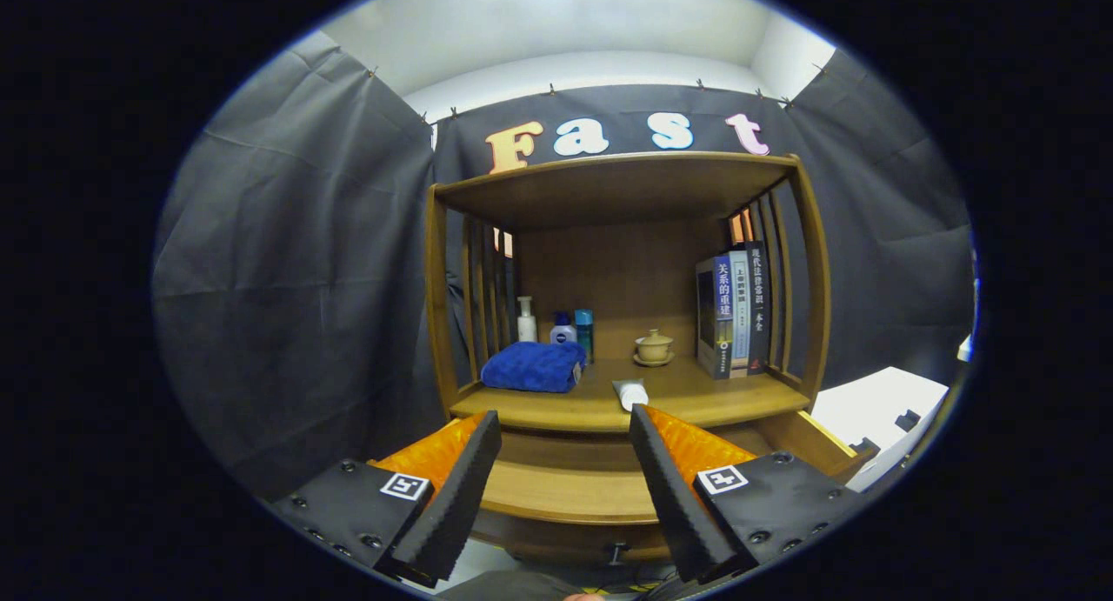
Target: Pull open the drawer, take out the items inside it, and place them on the countertop above the cabinet.
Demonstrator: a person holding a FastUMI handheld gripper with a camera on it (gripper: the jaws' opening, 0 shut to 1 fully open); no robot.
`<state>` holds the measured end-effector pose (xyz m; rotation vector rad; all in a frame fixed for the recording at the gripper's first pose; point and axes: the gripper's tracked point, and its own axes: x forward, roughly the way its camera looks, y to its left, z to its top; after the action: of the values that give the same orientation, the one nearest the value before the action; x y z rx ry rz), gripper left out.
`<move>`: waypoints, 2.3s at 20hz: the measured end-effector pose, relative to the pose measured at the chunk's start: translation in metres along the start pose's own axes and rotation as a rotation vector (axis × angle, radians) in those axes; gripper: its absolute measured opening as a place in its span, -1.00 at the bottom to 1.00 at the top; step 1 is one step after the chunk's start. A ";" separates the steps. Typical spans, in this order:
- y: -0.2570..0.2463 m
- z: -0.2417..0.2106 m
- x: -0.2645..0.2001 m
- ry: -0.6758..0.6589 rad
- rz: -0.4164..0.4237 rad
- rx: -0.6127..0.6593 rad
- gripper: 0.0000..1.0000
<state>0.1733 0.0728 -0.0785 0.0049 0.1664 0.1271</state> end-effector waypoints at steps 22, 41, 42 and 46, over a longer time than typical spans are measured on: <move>-0.040 -0.143 -0.003 0.175 -0.140 -0.035 0.93; -0.056 -0.135 0.064 0.136 -0.225 -0.048 0.93; -0.057 -0.135 0.071 0.140 -0.226 -0.047 0.93; -0.063 -0.135 0.098 0.154 -0.230 -0.049 0.93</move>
<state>0.2545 0.0218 -0.2288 -0.0728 0.3158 -0.0983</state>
